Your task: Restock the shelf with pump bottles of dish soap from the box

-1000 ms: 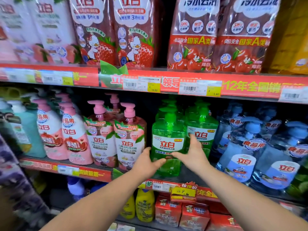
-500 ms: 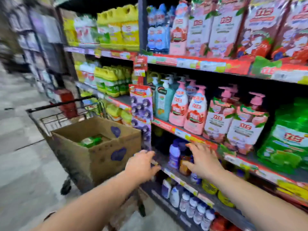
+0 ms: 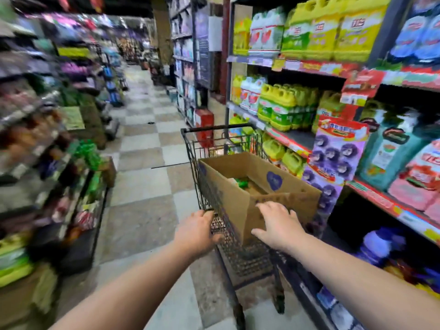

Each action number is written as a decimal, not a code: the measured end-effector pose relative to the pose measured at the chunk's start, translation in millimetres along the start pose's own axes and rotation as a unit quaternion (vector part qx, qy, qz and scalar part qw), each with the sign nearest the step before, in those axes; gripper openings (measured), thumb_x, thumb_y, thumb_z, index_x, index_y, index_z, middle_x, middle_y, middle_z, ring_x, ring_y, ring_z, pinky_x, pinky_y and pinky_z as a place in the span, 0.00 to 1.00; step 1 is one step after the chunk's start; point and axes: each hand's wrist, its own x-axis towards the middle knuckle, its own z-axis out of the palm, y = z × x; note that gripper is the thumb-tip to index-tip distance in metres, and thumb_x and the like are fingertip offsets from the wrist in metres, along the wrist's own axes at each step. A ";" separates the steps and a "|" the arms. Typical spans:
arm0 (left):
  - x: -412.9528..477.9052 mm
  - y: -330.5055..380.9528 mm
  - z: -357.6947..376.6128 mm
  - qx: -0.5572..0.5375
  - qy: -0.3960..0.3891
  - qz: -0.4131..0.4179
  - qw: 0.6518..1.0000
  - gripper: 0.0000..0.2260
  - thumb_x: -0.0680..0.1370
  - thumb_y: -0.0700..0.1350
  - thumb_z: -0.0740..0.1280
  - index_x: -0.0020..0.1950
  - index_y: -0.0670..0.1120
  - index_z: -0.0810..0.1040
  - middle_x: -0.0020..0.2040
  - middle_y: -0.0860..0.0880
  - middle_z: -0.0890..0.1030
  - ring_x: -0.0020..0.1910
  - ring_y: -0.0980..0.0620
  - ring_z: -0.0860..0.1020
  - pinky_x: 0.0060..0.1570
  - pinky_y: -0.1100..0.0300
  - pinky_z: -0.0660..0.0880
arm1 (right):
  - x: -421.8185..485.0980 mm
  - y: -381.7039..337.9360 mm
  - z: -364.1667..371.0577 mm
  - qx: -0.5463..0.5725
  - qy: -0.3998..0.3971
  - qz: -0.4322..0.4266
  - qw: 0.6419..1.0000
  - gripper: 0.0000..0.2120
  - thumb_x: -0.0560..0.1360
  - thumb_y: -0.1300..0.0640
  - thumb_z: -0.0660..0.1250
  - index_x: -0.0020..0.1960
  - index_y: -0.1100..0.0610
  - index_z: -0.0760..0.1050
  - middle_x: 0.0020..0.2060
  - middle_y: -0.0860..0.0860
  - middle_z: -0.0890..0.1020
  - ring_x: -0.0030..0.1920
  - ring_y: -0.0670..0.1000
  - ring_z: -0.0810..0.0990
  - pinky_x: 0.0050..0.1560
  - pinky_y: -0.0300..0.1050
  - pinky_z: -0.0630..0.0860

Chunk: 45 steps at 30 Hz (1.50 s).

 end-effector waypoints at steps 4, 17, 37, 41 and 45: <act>32.8 -34.3 -2.5 0.010 -0.010 -0.030 0.999 0.26 0.74 0.62 0.62 0.68 0.50 0.66 0.67 0.48 0.71 0.65 0.46 0.70 0.60 0.51 0.70 | 58.3 -20.3 7.6 -0.003 -0.009 -0.030 1.000 0.33 0.73 0.40 0.63 0.73 0.49 0.58 0.71 0.51 0.64 0.72 0.56 0.60 0.70 0.62 0.58; 261.8 -61.3 -24.4 0.042 -0.021 -0.001 0.999 0.30 0.74 0.62 0.62 0.72 0.50 0.62 0.69 0.48 0.69 0.67 0.46 0.68 0.65 0.50 0.69 | 281.3 13.8 1.5 0.027 -0.027 0.002 0.999 0.33 0.74 0.42 0.64 0.74 0.50 0.57 0.72 0.51 0.64 0.73 0.56 0.61 0.71 0.64 0.55; 546.6 -56.7 95.6 0.101 -0.211 0.170 0.957 0.32 0.72 0.64 0.63 0.72 0.53 0.61 0.72 0.49 0.66 0.70 0.47 0.66 0.67 0.50 0.65 | 432.9 116.5 79.6 0.098 -0.159 0.227 0.956 0.33 0.75 0.47 0.65 0.76 0.51 0.55 0.74 0.54 0.62 0.74 0.58 0.60 0.73 0.60 0.58; 610.5 -75.4 128.8 0.126 -0.267 0.195 0.935 0.33 0.72 0.65 0.62 0.73 0.51 0.60 0.71 0.47 0.66 0.69 0.46 0.67 0.66 0.49 0.66 | 482.5 109.3 108.7 0.146 -0.202 0.289 0.924 0.31 0.76 0.48 0.64 0.75 0.52 0.57 0.73 0.54 0.63 0.72 0.58 0.64 0.70 0.55 0.65; 656.6 -96.7 164.8 0.145 -0.332 0.198 0.911 0.34 0.72 0.62 0.63 0.73 0.50 0.58 0.71 0.47 0.66 0.69 0.45 0.66 0.65 0.49 0.66 | 525.3 104.5 150.6 0.200 -0.250 0.348 0.881 0.29 0.76 0.47 0.63 0.73 0.53 0.59 0.71 0.54 0.65 0.70 0.58 0.67 0.67 0.55 0.67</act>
